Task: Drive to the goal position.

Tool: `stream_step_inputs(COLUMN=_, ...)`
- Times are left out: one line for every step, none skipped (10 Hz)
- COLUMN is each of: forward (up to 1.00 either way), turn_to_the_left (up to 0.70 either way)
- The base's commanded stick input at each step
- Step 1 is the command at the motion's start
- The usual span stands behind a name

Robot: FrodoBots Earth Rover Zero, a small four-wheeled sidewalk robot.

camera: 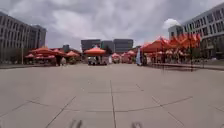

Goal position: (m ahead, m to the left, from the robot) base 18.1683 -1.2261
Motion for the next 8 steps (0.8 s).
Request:
stream_step_inputs(forward=0.85, turn_to_the_left=-0.02)
stream_step_inputs(forward=0.85, turn_to_the_left=-0.02)
stream_step_inputs(forward=0.85, turn_to_the_left=-0.02)
stream_step_inputs(forward=0.85, turn_to_the_left=-0.02)
stream_step_inputs(forward=0.85, turn_to_the_left=-0.02)
stream_step_inputs(forward=0.85, turn_to_the_left=-0.02)
stream_step_inputs(forward=0.85, turn_to_the_left=-0.02)
stream_step_inputs(forward=0.85, turn_to_the_left=-0.02)
